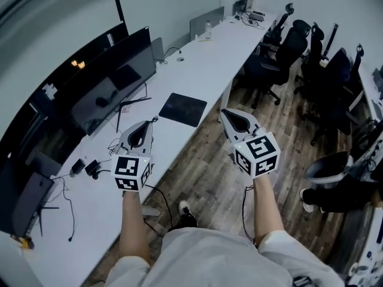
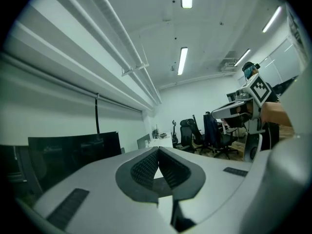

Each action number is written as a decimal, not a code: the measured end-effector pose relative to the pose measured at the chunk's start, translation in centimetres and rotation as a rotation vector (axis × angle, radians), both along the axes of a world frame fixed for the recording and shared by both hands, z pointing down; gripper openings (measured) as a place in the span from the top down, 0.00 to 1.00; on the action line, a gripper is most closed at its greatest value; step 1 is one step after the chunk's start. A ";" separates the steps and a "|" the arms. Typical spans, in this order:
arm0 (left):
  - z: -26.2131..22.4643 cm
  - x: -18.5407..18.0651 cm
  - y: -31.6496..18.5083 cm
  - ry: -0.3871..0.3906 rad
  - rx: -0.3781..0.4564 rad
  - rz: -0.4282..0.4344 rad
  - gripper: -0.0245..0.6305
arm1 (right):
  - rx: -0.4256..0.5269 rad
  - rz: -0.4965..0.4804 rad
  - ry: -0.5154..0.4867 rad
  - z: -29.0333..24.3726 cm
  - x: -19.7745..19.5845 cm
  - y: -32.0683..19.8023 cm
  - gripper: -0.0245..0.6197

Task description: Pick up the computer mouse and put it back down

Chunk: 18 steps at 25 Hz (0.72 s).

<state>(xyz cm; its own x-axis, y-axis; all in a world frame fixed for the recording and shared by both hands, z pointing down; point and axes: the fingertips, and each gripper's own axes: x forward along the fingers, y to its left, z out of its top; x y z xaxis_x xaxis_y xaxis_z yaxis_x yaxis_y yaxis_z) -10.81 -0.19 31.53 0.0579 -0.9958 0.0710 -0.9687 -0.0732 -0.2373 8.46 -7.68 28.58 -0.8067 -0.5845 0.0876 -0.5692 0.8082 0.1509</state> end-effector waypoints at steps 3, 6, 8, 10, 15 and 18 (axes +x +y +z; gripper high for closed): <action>0.9 -3.0 -3.1 0.024 -0.018 -0.001 0.94 | -0.008 -0.006 0.007 0.5 -2.9 -2.8 0.94; 1.8 -5.8 -6.2 0.043 -0.031 -0.001 0.94 | -0.019 -0.012 0.021 1.1 -5.7 -5.6 0.94; 2.8 -7.3 -8.0 0.056 -0.050 -0.002 0.94 | -0.038 -0.011 0.037 2.2 -7.4 -7.2 0.94; 3.7 -8.8 -9.6 0.072 -0.065 -0.004 0.94 | -0.060 -0.008 0.051 3.2 -8.8 -8.7 0.94; 6.6 -12.2 -12.7 0.107 -0.106 -0.027 0.94 | -0.109 0.024 0.073 5.7 -11.5 -12.4 0.94; 9.0 -14.4 -13.7 0.138 -0.148 -0.086 0.94 | -0.139 0.018 0.096 7.5 -12.9 -14.1 0.94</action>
<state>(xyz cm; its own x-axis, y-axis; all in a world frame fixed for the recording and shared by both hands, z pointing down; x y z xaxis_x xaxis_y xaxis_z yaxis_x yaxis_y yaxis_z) -25.22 -13.88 40.54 -0.0077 -0.9768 0.2139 -0.9954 -0.0129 -0.0946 -4.44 -21.80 36.07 -0.7799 -0.5759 0.2451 -0.5725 0.8147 0.0928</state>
